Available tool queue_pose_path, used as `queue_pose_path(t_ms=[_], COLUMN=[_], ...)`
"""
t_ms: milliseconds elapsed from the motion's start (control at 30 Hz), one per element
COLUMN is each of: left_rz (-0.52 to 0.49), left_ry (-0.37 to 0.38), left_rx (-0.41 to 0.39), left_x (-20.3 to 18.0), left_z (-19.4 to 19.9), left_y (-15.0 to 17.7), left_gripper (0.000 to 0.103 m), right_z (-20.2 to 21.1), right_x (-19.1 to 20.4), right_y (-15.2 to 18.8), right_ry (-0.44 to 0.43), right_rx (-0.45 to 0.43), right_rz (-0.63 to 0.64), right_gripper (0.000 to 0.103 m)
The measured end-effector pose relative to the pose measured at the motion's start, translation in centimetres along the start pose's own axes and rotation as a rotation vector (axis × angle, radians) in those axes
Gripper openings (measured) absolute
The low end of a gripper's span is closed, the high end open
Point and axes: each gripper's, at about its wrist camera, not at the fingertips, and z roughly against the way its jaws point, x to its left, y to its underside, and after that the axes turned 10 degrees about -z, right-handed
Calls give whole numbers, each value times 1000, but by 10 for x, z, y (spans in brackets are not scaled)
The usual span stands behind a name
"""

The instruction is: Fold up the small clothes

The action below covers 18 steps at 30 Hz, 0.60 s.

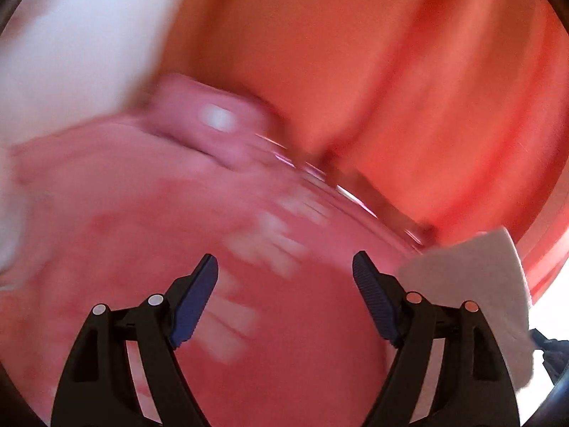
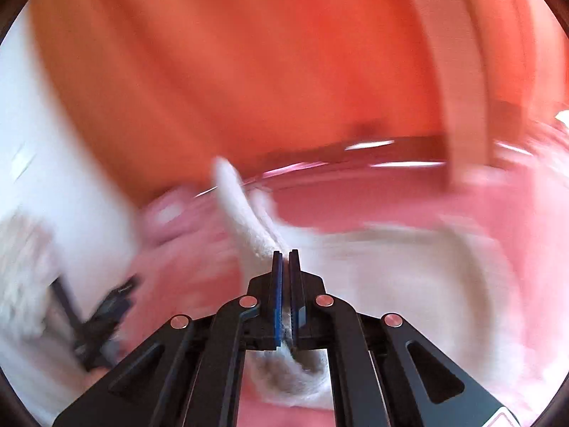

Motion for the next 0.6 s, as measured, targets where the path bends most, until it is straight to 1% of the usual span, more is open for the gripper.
queue_pose_path(t_ms=[33, 67, 100, 133, 167, 200, 233, 267, 300, 333, 367, 400, 433, 467, 533, 600], left_rz=[-20, -40, -66, -82, -94, -115, -136, -158, -198, -231, -271, -293, -326, -357, -379, -366], left_ry=[58, 114, 175, 232, 287, 337, 371, 392, 410, 416, 418, 411, 396, 374, 334, 312], left_rx=[26, 51, 93, 135, 175, 227, 263, 283, 302, 307, 305, 305, 314, 330, 365, 392], left_x=[-18, -35, -59, -80, -98, -122, -141, -155, -172, -186, -200, -206, -214, -218, -217, -212], left_z=[-5, -10, -17, -23, -30, -37, -40, -41, -42, -42, -41, -40, -41, -45, -56, -64], left_y=[6, 11, 20, 31, 40, 54, 65, 75, 86, 95, 106, 113, 123, 132, 146, 153], left_gripper=[76, 78, 83, 85, 85, 85, 85, 85, 85, 85, 87, 88, 88, 88, 90, 90], right_z=[-1, -9, -20, -30, -34, -32, -28, -18, -12, -12, -14, -19, -29, -36, -61, -82], right_x=[-47, -78, -105, -127, -147, -159, -166, -168, -169, -166, -164, -163, -161, -162, -158, -151], right_y=[3, 8, 15, 23, 31, 34, 35, 33, 30, 27, 22, 17, 12, 10, -1, -6], right_ry=[81, 127, 169, 215, 240, 208, 140, 85, 72, 63, 45, 25, 15, 13, 16, 31], right_rx=[15, 44, 88, 119, 136, 145, 135, 95, 75, 71, 75, 83, 105, 116, 153, 197], right_rz=[-71, -103, -115, -125, -157, -198, -235, -255, -251, -234, -222, -217, -205, -197, -167, -135], right_gripper=[3, 4, 4, 5, 5, 5, 10, 12, 14, 19, 30, 38, 55, 61, 61, 61])
